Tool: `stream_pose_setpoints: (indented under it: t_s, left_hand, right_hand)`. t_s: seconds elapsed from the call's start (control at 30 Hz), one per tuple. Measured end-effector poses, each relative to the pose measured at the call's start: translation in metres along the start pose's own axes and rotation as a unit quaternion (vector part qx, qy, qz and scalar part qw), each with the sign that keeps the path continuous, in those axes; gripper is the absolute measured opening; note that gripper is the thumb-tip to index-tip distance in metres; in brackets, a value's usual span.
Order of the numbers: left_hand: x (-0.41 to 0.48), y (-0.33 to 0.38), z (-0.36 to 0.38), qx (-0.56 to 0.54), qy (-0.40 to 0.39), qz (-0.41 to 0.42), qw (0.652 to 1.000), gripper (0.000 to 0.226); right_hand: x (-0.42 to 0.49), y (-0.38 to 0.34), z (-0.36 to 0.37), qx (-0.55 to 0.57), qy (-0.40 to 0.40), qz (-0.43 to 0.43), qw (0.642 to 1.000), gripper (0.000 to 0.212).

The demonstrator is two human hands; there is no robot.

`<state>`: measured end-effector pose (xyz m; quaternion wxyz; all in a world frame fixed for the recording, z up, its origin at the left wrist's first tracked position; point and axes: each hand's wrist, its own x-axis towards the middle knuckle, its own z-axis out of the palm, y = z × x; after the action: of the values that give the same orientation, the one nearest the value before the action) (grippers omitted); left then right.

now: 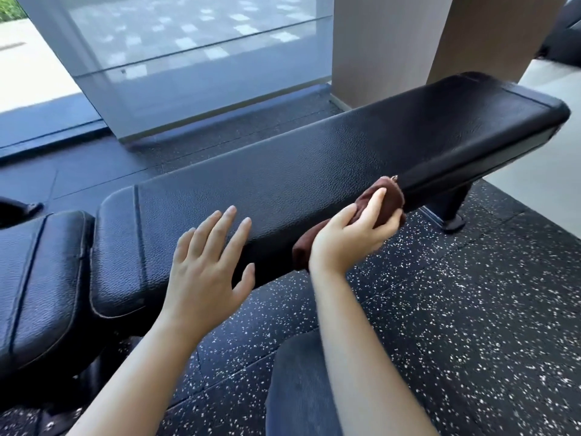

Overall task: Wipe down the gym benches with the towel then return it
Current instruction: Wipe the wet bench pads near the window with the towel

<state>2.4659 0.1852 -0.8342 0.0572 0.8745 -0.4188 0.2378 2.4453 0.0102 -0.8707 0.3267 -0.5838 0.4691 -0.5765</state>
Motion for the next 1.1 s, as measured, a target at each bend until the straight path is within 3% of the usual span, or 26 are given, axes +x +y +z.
stream_pose_setpoints:
  t_s: [0.07,0.2,0.37,0.5,0.67,0.97,1.03,1.1]
  left_hand:
    - [-0.010,-0.011,-0.002,0.001,0.007,0.002,1.000,0.056]
    - [-0.033,-0.033,-0.004,-0.001,0.043,-0.026,0.999,0.054]
    - [-0.057,-0.048,-0.002,0.012,0.067,-0.017,0.998,0.052]
    - [-0.077,-0.062,-0.006,-0.002,0.068,-0.063,0.996,0.054]
    - [-0.094,-0.074,-0.018,-0.020,0.060,-0.102,0.993,0.058]
    - [-0.106,-0.084,-0.028,-0.039,0.048,-0.120,0.991,0.057]
    - [-0.113,-0.091,-0.029,-0.041,0.043,-0.132,0.989,0.056]
    - [-0.119,-0.099,-0.033,-0.046,0.043,-0.146,0.987,0.055]
  right_hand:
    - [0.011,-0.002,-0.003,-0.004,0.004,0.058,0.998,0.046]
    - [-0.007,-0.017,-0.013,0.013,-0.036,0.100,0.994,0.048]
    - [-0.108,-0.039,-0.019,0.026,-0.065,-0.066,0.995,0.042]
    - [-0.086,-0.022,-0.017,-0.008,-0.066,-0.174,0.983,0.035]
    - [-0.079,-0.027,-0.013,-0.019,-0.048,-0.225,0.973,0.032]
    - [-0.166,-0.048,-0.026,-0.006,-0.180,-0.414,0.893,0.032]
    - [-0.146,-0.046,-0.025,-0.021,-0.163,-0.415,0.895,0.032]
    - [-0.132,-0.050,-0.020,-0.024,-0.130,-0.366,0.921,0.030]
